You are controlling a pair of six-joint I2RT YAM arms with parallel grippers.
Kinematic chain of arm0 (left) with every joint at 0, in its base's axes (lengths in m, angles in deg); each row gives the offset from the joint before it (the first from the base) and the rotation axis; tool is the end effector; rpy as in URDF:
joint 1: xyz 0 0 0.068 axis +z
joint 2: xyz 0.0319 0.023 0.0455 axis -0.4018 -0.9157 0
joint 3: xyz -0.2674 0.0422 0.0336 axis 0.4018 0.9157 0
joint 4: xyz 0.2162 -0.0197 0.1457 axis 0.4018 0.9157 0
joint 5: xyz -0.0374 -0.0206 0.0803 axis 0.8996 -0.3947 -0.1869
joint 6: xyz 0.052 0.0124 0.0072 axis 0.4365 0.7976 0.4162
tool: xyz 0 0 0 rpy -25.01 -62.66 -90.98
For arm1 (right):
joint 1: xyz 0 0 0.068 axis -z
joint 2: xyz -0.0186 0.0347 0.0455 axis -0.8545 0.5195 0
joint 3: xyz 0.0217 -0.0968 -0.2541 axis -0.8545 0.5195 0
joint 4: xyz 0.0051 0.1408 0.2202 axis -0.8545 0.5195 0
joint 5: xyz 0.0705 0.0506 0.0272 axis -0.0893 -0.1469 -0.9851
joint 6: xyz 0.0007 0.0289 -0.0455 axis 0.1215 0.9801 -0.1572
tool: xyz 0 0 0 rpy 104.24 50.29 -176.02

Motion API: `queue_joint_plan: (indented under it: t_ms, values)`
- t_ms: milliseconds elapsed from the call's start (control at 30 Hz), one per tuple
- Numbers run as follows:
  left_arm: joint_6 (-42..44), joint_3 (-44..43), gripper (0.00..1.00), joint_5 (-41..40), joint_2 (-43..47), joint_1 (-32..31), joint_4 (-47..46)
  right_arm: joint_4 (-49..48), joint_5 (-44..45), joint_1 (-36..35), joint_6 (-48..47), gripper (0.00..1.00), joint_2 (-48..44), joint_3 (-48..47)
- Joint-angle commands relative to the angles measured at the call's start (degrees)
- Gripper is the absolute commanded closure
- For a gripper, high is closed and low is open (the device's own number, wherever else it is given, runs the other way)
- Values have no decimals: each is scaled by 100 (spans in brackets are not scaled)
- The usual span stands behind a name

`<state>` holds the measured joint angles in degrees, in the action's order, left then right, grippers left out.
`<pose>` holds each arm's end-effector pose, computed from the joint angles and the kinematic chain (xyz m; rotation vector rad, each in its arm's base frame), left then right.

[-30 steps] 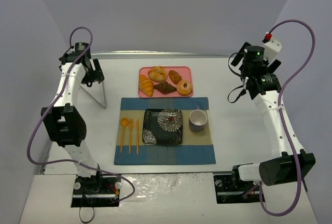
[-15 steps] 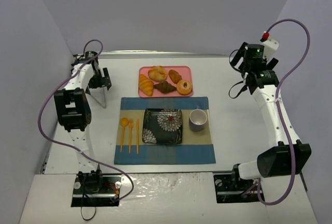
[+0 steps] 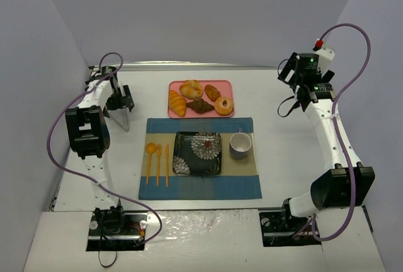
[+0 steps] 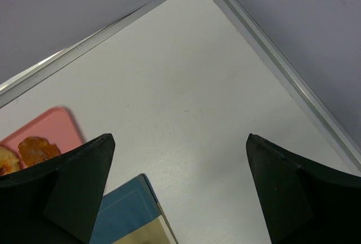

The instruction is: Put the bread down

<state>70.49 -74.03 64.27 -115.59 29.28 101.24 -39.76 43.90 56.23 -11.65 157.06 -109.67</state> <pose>0.4606 0.0455 0.2094 -0.5755 2.6192 -0.0584 0.3347 0.0022 0.4016 0.5646 1.7699 -0.0174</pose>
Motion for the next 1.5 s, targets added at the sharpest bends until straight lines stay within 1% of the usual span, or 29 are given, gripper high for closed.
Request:
queue_joint_plan:
  t_ms: [0,67,200,333,533,633,767,900,933,1000,1033,1100,1167,1300,1400,1467]
  values:
    - [-81,43,3,-148,273,52,-256,-353,-134,67,-77,0,-9,-190]
    - [-67,-24,3,-176,174,66,-298,-351,-172,89,-54,0,-33,-186]
    - [-110,-395,3,31,-238,74,-228,-394,-325,99,-46,0,-58,-215]
    - [-104,-334,3,-147,-318,111,-486,-409,-593,121,-47,0,-80,-248]
    - [6,-358,3,-186,-411,188,-550,-455,-646,133,-10,0,-236,-211]
    - [52,-466,3,-130,-537,194,-589,-475,-677,133,19,0,-318,-186]
    - [76,-611,3,-267,-682,224,-636,-490,-812,133,68,0,-383,-159]
    - [193,-670,3,-59,-801,253,-792,-507,-896,133,95,0,-410,-150]
    - [202,-683,5,10,-825,257,-837,-509,-924,133,92,0,-413,-149]
    - [224,-690,14,64,-848,250,-874,-516,-977,133,77,0,-427,-141]
    - [246,-648,22,66,-827,250,-923,-509,-979,133,77,0,-434,-134]
    - [288,-521,40,208,-732,250,-1010,-520,-982,138,91,0,-460,-108]
    - [344,-431,54,191,-586,250,-1049,-526,-1016,133,103,0,-500,-61]
    - [551,-289,61,297,-193,238,-1022,-536,-1058,140,100,0,-598,20]
    - [714,-217,61,312,216,208,-984,-543,-1066,133,71,0,-694,50]
    - [797,-140,61,319,648,190,-955,-556,-1074,133,51,0,-758,94]
